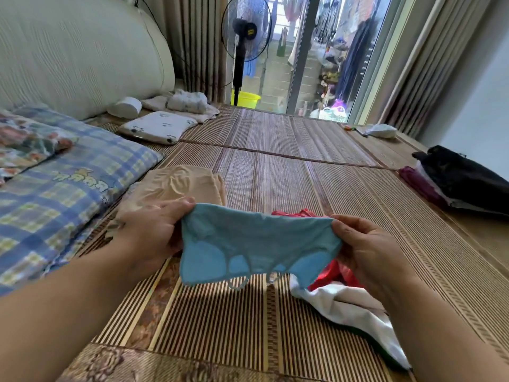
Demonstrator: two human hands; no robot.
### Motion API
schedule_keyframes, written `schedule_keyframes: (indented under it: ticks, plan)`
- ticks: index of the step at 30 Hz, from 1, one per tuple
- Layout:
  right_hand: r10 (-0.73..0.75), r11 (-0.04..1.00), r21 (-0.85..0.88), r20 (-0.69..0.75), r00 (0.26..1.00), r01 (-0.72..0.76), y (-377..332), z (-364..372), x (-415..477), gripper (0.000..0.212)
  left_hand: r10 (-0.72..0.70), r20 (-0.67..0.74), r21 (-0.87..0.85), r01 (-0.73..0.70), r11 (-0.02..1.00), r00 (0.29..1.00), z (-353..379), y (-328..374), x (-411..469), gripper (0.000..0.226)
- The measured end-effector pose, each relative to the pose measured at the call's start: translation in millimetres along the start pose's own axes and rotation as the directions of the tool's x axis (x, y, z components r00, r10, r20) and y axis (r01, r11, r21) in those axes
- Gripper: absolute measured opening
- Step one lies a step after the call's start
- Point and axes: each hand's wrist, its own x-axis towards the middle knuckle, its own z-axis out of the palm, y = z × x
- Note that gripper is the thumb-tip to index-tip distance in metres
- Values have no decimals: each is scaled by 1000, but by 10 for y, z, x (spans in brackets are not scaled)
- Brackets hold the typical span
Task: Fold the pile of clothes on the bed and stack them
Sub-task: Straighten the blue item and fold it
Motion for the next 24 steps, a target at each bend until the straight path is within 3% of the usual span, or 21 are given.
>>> schedule_keyframes:
  ticks: [3, 5, 9, 13, 17, 24]
  plan:
    - [-21, 999, -39, -12, 1000, 20, 32, 172, -91, 11, -62, 74, 42, 59, 997, 995, 233, -51, -149, 29]
    - [-13, 998, -62, 66, 998, 17, 93, 356, -192, 4, -98, 140, 71, 89, 993, 985, 407, -96, -266, 29]
    - [-69, 984, -155, 144, 987, 91, 221, 657, -381, 13, -102, 213, 61, 91, 994, 972, 688, -173, -468, 32]
    - [-90, 969, -210, 173, 981, 126, 226, 691, -452, 9, -87, 191, 78, 73, 994, 978, 780, -224, -552, 37]
    - [-122, 935, -310, 175, 977, 172, 165, 657, -500, 9, -50, 156, 117, 32, 993, 986, 785, -247, -571, 19]
    - [-196, 790, -486, 376, 906, 373, 60, 661, -609, 18, -66, 175, 72, 54, 996, 982, 816, -240, -619, 28]
